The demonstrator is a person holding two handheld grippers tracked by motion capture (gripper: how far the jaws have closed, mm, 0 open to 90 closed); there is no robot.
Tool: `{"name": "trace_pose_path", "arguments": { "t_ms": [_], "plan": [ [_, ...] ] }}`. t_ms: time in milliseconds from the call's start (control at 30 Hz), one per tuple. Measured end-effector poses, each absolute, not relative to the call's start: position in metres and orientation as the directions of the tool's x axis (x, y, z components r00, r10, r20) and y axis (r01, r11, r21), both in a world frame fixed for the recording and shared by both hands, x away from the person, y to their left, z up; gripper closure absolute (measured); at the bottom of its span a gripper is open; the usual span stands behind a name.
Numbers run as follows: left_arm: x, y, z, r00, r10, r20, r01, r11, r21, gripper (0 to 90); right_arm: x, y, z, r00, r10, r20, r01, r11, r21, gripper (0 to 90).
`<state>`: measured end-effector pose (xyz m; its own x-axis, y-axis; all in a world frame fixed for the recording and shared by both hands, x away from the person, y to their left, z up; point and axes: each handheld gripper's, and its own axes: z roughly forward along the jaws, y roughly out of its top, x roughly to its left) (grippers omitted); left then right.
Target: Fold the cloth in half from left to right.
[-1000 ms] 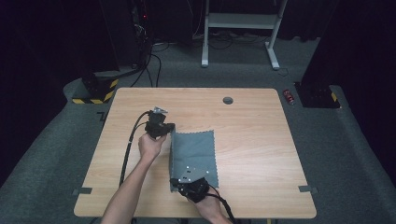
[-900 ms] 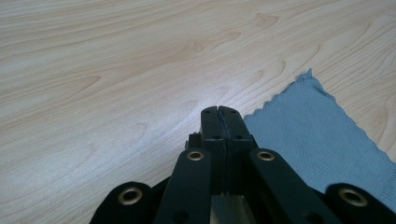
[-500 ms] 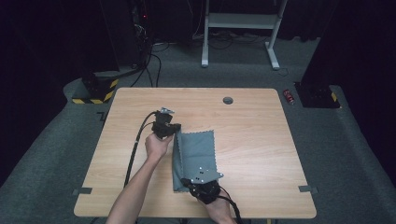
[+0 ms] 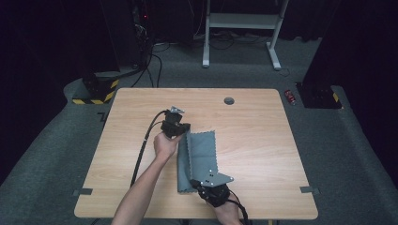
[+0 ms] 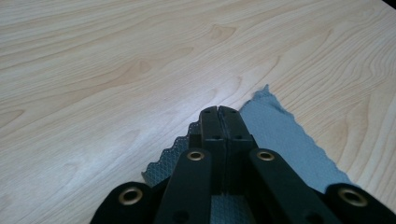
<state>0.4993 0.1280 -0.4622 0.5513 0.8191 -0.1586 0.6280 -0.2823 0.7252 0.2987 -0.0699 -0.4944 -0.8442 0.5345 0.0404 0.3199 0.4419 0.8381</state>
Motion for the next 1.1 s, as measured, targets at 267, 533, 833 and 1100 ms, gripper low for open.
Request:
{"name": "trace_pose_path", "arguments": {
  "t_ms": [267,533,833,1100],
  "plan": [
    [0.502,0.116,-0.467,0.563,0.810,-0.162,0.630,-0.294,0.719,89.9,0.295,-0.083,-0.497,-0.823,0.565,0.052,0.341,0.420,0.841,90.0],
    [0.505,0.099,-0.472,0.577,0.802,-0.157,0.629,-0.313,0.712,89.9,0.293,-0.095,-0.500,-0.801,0.595,0.060,0.365,0.407,0.837,89.9],
    [0.509,0.076,-0.477,0.602,0.787,-0.134,0.624,-0.360,0.694,89.8,0.292,-0.110,-0.507,-0.774,0.627,0.086,0.405,0.386,0.829,89.8],
    [0.513,0.056,-0.482,0.623,0.773,-0.118,0.616,-0.392,0.684,89.6,0.293,-0.120,-0.512,-0.749,0.654,0.106,0.444,0.377,0.813,89.7]
  ]
}}
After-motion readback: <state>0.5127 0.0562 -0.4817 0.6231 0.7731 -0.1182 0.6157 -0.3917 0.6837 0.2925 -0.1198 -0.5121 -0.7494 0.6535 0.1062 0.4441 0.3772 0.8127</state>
